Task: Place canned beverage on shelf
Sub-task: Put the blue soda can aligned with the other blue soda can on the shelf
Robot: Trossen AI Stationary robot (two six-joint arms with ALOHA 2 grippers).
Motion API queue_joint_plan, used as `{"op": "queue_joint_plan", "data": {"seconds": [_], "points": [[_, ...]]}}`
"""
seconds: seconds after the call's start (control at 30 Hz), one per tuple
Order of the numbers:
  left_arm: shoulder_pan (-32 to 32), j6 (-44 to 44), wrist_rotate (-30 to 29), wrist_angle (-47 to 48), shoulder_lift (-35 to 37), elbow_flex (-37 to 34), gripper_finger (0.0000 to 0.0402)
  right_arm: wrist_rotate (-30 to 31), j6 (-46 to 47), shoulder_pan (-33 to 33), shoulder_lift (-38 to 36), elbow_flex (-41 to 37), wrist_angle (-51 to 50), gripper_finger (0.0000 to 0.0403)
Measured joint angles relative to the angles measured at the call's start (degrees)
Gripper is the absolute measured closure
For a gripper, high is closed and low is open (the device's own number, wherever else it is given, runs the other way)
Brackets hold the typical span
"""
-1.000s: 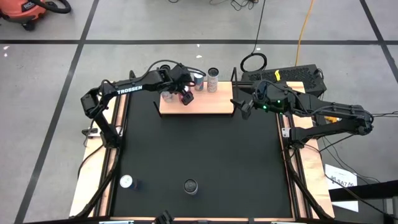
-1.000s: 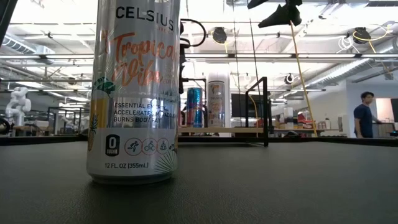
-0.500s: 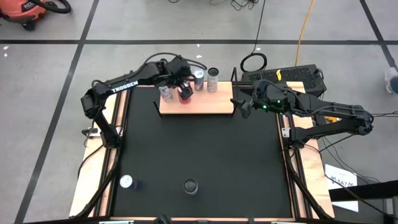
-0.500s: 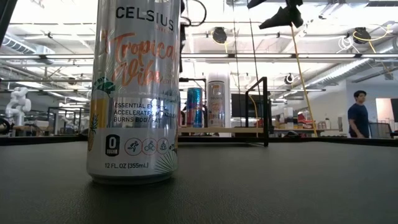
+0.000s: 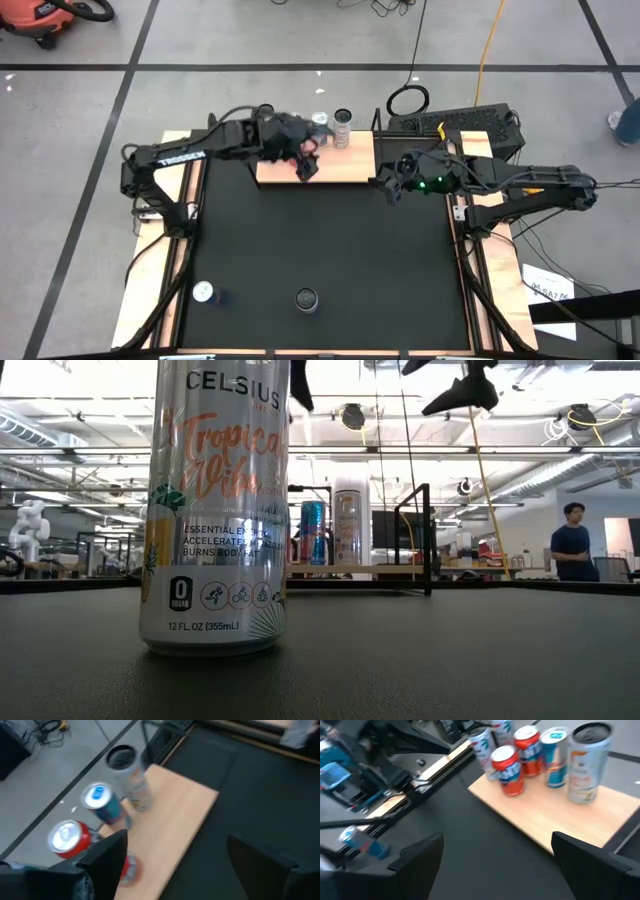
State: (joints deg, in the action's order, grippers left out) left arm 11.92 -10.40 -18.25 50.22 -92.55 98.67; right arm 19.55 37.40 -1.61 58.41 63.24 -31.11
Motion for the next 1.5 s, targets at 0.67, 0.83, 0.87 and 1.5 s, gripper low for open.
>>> {"op": "queue_joint_plan", "data": {"seconds": [0.67, 0.83, 0.87, 1.5], "points": [[-41.52, -47.41, -8.92, 30.74, 7.82, -2.78, 0.0121, 0.11, -2.67, 12.32, 10.56, 0.00, 12.78, 0.0046], [-50.09, -56.59, 1.89, 37.61, 7.76, -2.78, 0.0119, -0.25, -0.99, 13.94, 15.95, 0.00, 20.24, 0.0046], [-51.81, -58.54, 2.81, 39.23, 7.78, -2.78, 0.0117, -0.31, -0.62, 14.08, 16.77, 0.00, 21.34, 0.0046], [-76.82, -80.87, 6.70, 31.05, 12.04, -21.97, 0.0006, 9.90, 11.15, 18.83, 18.78, 0.00, 23.22, 0.0046]]}}
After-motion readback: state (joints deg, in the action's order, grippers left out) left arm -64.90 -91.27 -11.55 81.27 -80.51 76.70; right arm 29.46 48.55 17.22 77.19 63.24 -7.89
